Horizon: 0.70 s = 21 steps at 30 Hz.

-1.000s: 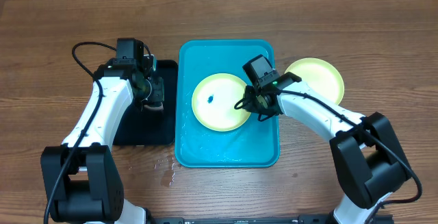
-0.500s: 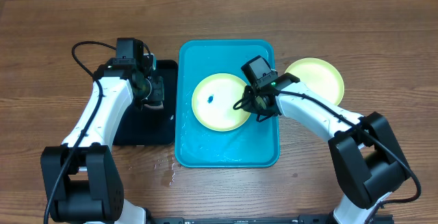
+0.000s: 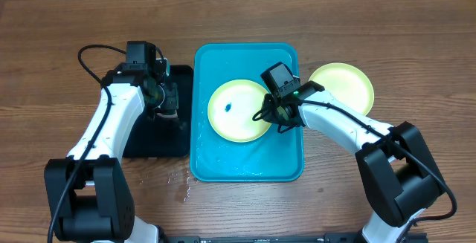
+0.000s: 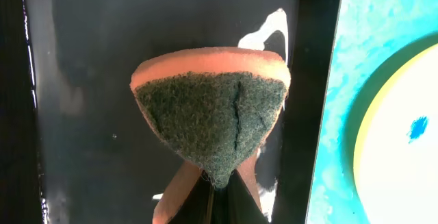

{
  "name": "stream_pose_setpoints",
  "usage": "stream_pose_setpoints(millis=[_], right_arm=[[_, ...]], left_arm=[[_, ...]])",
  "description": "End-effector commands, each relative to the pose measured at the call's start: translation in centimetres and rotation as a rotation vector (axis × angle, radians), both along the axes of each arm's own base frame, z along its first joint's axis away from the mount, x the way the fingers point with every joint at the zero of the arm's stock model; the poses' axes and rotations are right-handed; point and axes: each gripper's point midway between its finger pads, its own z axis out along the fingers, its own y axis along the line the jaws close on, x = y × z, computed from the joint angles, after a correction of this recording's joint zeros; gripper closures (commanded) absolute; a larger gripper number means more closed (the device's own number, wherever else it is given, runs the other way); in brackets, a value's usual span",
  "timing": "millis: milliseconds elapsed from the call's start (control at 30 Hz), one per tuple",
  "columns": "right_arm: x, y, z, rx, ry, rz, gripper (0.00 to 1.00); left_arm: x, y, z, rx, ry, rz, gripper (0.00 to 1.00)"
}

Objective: Clean dirty plates on tray and stack at the side
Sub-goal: 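Lift the sponge with the left gripper toward the held yellow plate, then move the sponge with the left gripper onto the yellow plate's center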

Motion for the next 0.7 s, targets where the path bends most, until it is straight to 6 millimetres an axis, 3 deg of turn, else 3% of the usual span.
stream_pose_setpoints(millis=[0, 133, 333, 667], right_arm=[[-0.1, -0.1, -0.3, -0.012, -0.003, -0.017, 0.75], [-0.1, -0.2, -0.3, -0.014, -0.005, -0.018, 0.76], [0.1, 0.0, -0.3, -0.009, -0.013, -0.017, 0.91], [1.6, 0.1, 0.2, -0.015, -0.084, -0.001, 0.85]], left_arm=[[0.5, -0.3, 1.1, -0.008, -0.035, -0.031, 0.96], [0.5, -0.3, 1.1, -0.011, -0.035, -0.021, 0.96], [0.5, -0.4, 1.1, -0.011, -0.034, -0.021, 0.96], [0.4, -0.4, 1.0, -0.011, -0.029, -0.021, 0.96]])
